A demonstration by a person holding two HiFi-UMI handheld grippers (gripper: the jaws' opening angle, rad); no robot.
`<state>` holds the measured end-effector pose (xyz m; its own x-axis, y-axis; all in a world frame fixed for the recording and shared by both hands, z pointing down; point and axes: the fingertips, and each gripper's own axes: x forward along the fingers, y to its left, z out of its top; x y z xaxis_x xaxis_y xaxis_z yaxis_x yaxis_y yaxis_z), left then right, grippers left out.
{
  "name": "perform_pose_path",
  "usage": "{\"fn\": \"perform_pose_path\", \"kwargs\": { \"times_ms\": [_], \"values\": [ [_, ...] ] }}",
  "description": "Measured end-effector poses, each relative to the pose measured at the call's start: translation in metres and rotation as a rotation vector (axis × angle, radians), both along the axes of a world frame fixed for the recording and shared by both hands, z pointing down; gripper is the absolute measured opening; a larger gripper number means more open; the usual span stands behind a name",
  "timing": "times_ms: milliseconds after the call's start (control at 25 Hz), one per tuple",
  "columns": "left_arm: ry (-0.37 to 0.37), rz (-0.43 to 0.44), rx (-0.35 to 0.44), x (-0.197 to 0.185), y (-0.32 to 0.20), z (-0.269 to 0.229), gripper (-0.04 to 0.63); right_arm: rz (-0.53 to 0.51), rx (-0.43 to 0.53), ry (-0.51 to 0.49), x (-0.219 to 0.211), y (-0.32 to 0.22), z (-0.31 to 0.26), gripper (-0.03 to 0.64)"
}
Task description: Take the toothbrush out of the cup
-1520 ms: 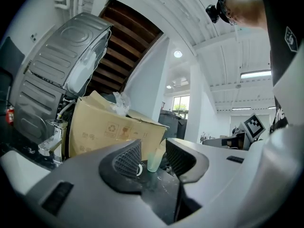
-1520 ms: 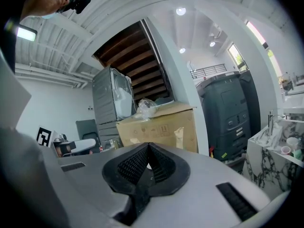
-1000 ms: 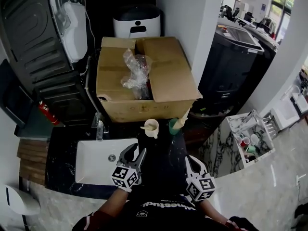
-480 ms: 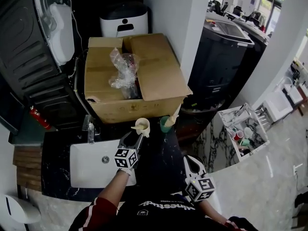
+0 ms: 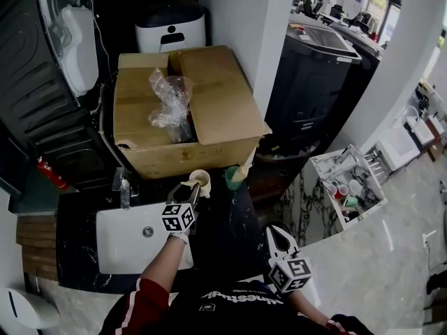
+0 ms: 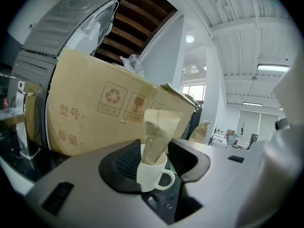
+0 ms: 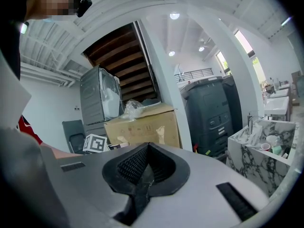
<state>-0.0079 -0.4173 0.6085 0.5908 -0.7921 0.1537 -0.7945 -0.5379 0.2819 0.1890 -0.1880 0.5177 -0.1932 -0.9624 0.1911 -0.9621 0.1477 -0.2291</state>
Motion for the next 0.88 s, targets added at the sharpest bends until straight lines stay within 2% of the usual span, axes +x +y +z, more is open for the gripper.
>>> {"fn": "perform_pose_path", "kwargs": {
  "times_ms": [160, 240, 520, 880],
  "values": [
    [0.009, -0.032, 0.018, -0.004, -0.002, -0.008, 0.079, -0.004, 0.0, -0.001, 0.0, 0.0, -0.001, 0.036],
    [0.008, -0.042, 0.027, -0.004, -0.002, -0.011, 0.059, 0.003, -0.005, -0.004, -0.002, -0.001, -0.007, 0.037],
    [-0.007, -0.043, 0.077, -0.008, -0.002, -0.024, 0.051, -0.008, -0.001, -0.002, -0.001, 0.002, -0.004, 0.037],
    [0.008, 0.012, 0.19, -0.024, 0.013, -0.087, 0.049, -0.041, 0.017, -0.002, -0.009, -0.001, -0.007, 0.037]
  ]
}}
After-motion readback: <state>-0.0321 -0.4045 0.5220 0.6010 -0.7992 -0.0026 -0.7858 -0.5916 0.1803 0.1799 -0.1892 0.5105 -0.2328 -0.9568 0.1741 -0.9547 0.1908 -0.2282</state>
